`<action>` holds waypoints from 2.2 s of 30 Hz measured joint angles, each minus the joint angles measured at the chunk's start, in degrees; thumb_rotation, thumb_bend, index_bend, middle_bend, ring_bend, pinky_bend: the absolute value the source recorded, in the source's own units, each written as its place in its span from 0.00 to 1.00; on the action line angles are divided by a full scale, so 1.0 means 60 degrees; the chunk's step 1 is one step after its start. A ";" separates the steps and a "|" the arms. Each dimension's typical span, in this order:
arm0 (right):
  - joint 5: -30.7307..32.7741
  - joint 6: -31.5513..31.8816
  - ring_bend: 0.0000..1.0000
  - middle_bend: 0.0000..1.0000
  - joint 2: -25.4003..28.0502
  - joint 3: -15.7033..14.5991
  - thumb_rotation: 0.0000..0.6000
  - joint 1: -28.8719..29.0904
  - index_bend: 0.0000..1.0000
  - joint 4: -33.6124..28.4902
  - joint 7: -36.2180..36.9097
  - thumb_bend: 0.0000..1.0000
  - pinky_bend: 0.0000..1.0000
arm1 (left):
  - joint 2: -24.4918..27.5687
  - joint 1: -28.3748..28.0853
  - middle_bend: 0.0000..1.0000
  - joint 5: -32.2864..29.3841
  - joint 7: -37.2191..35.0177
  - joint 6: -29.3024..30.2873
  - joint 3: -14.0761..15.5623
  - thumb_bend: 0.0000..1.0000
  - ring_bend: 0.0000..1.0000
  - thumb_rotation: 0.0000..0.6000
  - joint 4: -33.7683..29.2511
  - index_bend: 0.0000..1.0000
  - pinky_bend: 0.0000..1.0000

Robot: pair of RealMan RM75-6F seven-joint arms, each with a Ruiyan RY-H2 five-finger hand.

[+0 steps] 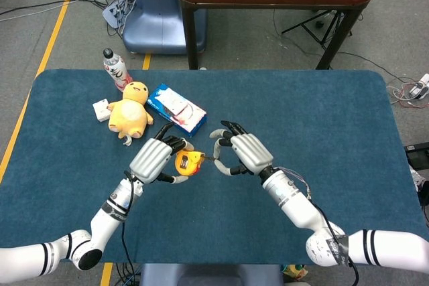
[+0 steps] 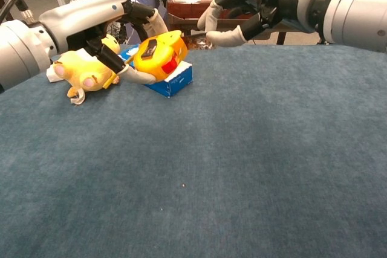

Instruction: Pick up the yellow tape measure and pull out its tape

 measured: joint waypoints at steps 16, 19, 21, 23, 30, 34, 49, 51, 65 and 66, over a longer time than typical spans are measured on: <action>-0.0192 0.0154 0.04 0.27 0.0255 0.0046 1.00 -0.0175 0.62 -0.0207 0.0154 0.58 0.00 | 0.0201 0.0050 0.55 0.0104 -0.0090 -0.0072 0.0109 0.14 0.34 1.00 0.0161 0.54 0.02; -0.0334 0.0191 0.04 0.28 0.0477 0.0025 1.00 -0.0300 0.62 -0.0341 0.0264 0.58 0.00 | 0.0327 0.0058 0.55 0.0115 -0.0125 -0.0192 0.0178 0.14 0.34 1.00 0.0220 0.54 0.02; -0.0467 0.0229 0.05 0.28 0.0673 0.0001 1.00 -0.0417 0.62 -0.0443 0.0365 0.58 0.00 | 0.0432 0.0061 0.55 0.0122 -0.0157 -0.0307 0.0243 0.14 0.33 1.00 0.0248 0.54 0.02; -0.0581 0.0247 0.05 0.28 0.0868 -0.0024 1.00 -0.0524 0.62 -0.0531 0.0478 0.58 0.00 | 0.0572 0.0061 0.55 0.0133 -0.0234 -0.0464 0.0325 0.14 0.33 1.00 0.0265 0.54 0.02; -0.1205 0.0201 0.05 0.28 0.1879 -0.0160 1.00 -0.1032 0.62 -0.0847 0.1245 0.58 0.00 | 0.1153 0.0019 0.55 0.0098 -0.0969 -0.1270 0.0591 0.14 0.33 1.00 0.0209 0.54 0.02; -0.1614 0.0134 0.05 0.29 0.2357 -0.0220 1.00 -0.1289 0.63 -0.0920 0.1837 0.57 0.00 | 0.1545 -0.0082 0.55 0.0151 -0.1603 -0.1920 0.0796 0.14 0.33 1.00 0.0202 0.54 0.02; -0.3303 0.0015 0.05 0.29 0.3659 -0.0359 1.00 -0.2004 0.63 -0.0699 0.4328 0.58 0.00 | 0.1844 -0.0401 0.55 0.0626 -0.2626 -0.2919 0.1329 0.14 0.33 1.00 0.0976 0.54 0.02; -0.3403 0.0081 0.05 0.30 0.3804 -0.0342 1.00 -0.2077 0.63 -0.0681 0.4548 0.58 0.00 | 0.1814 -0.0411 0.55 0.0641 -0.2638 -0.2958 0.1366 0.14 0.33 1.00 0.1092 0.54 0.02; -0.4194 0.0828 0.06 0.31 0.4857 -0.0325 1.00 -0.2734 0.64 -0.0635 0.6009 0.58 0.00 | 0.1860 -0.0341 0.55 0.0551 -0.2543 -0.3063 0.1558 0.14 0.33 1.00 0.1428 0.54 0.02; -0.4255 0.0871 0.06 0.31 0.4917 -0.0340 1.00 -0.2781 0.64 -0.0629 0.6109 0.58 0.00 | 0.1864 -0.0334 0.55 0.0550 -0.2533 -0.3057 0.1565 0.14 0.33 1.00 0.1415 0.54 0.02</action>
